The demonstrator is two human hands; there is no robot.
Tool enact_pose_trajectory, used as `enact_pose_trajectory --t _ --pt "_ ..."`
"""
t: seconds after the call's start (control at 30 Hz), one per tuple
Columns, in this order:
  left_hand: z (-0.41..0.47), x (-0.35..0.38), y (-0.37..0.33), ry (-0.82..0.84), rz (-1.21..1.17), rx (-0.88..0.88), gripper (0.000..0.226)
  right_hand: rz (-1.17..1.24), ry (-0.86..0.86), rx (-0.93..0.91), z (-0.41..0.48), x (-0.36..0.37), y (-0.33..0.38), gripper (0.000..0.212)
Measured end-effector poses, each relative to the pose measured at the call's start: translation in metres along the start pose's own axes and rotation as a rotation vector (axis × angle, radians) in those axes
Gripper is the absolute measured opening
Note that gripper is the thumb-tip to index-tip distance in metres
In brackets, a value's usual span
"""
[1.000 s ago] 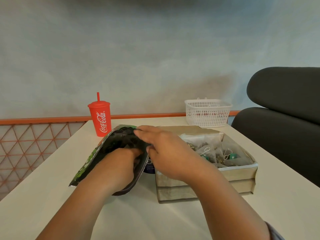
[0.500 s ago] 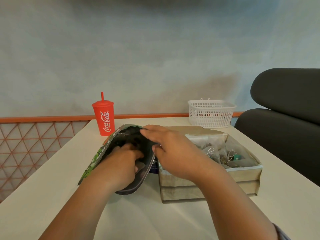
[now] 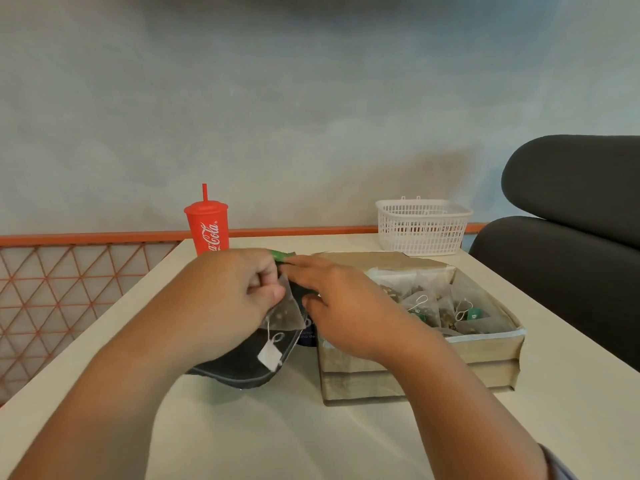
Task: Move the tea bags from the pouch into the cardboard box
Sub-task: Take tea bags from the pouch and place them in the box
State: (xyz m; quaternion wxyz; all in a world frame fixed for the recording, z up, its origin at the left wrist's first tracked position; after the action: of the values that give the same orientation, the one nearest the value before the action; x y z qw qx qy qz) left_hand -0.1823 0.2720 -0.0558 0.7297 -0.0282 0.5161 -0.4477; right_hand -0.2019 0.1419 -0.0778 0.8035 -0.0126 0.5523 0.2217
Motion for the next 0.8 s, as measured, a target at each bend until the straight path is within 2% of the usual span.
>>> enact_pose_trajectory --t 0.17,0.3,0.4,0.53,0.67,0.8 --pt "-0.003 -0.015 0.003 -0.003 -0.197 0.008 0.016 -0.046 0.115 -0.013 0.000 0.010 0.002 0.036" --pt "-0.003 -0.017 0.001 -0.065 -0.235 0.033 0.025 -0.099 0.277 0.029 -0.002 0.025 0.004 0.022" --pt "-0.003 -0.017 0.000 -0.101 -0.260 0.029 0.022 -0.073 0.310 0.015 -0.003 0.025 0.003 0.021" --pt "-0.002 -0.016 0.003 -0.120 -0.298 -0.009 0.022 0.202 0.242 0.091 -0.005 0.009 -0.007 0.019" --pt "-0.001 -0.014 0.003 -0.164 -0.296 -0.016 0.025 0.388 0.119 0.092 -0.006 -0.006 -0.011 0.019" --pt "-0.002 -0.011 -0.004 -0.182 -0.277 -0.037 0.023 0.437 0.019 0.097 -0.005 -0.012 -0.011 0.014"
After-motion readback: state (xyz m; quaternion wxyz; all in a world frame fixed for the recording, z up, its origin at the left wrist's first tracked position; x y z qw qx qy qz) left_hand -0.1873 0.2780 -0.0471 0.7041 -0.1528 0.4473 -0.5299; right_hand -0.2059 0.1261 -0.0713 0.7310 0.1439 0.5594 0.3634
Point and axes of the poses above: each hand's wrist, its own z-axis towards the middle knuckle, its own x-axis out of the palm, y = z × x, the point moved 3 cm from there along z, towards the middle knuckle, and after that the axes turned 11 degrees about -z, right-handed, at the moved point
